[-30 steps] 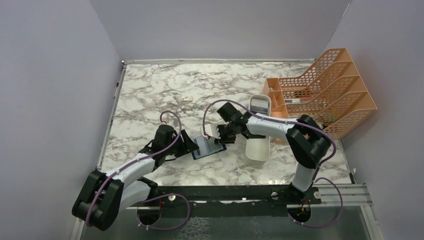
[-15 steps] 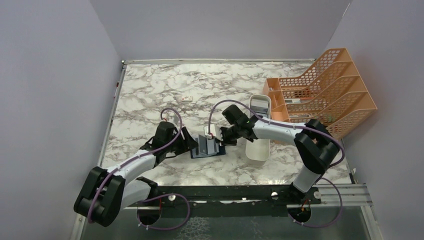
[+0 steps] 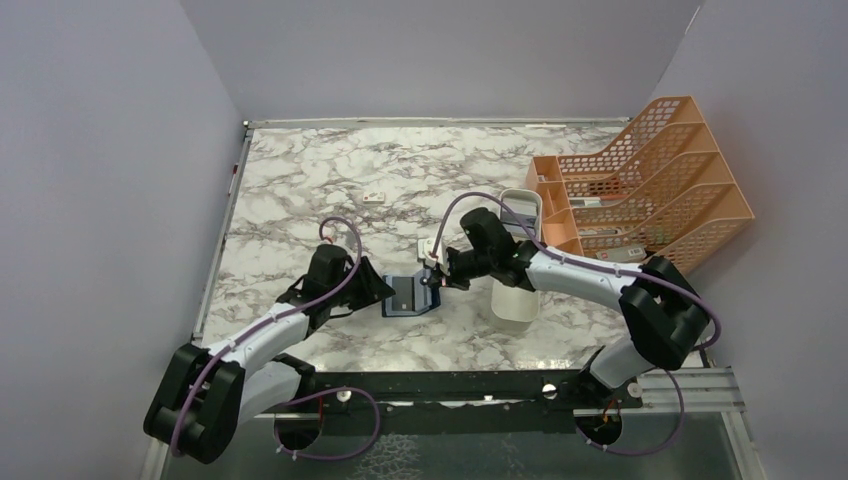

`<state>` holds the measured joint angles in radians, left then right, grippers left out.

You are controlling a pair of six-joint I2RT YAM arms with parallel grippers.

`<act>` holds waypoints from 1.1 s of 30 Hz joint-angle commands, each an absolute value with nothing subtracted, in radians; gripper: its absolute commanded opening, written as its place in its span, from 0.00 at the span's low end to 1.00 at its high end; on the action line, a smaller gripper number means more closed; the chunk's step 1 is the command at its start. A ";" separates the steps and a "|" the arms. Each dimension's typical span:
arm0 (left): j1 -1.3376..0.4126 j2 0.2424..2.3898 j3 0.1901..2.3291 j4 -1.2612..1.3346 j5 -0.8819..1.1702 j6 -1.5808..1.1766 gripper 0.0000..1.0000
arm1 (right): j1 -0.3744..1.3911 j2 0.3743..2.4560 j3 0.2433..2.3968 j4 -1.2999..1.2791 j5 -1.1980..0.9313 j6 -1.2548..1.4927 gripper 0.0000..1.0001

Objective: Put the credit cards into the card holder
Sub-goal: Close the card holder at the center of the board.

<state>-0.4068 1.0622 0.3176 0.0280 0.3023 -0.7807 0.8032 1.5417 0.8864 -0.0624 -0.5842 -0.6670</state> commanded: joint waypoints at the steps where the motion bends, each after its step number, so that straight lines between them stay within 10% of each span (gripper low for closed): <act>1: -0.406 1.036 0.328 -0.004 0.281 -0.765 0.47 | 0.801 1.514 0.841 0.072 -0.642 -0.553 0.01; 17: -0.406 1.047 0.382 -0.049 0.158 -0.707 0.68 | 0.789 1.495 0.708 0.215 -0.525 -0.434 0.01; 33: -0.405 1.078 0.300 0.318 0.493 -0.884 0.67 | 0.788 1.519 0.698 0.247 -0.590 -0.428 0.01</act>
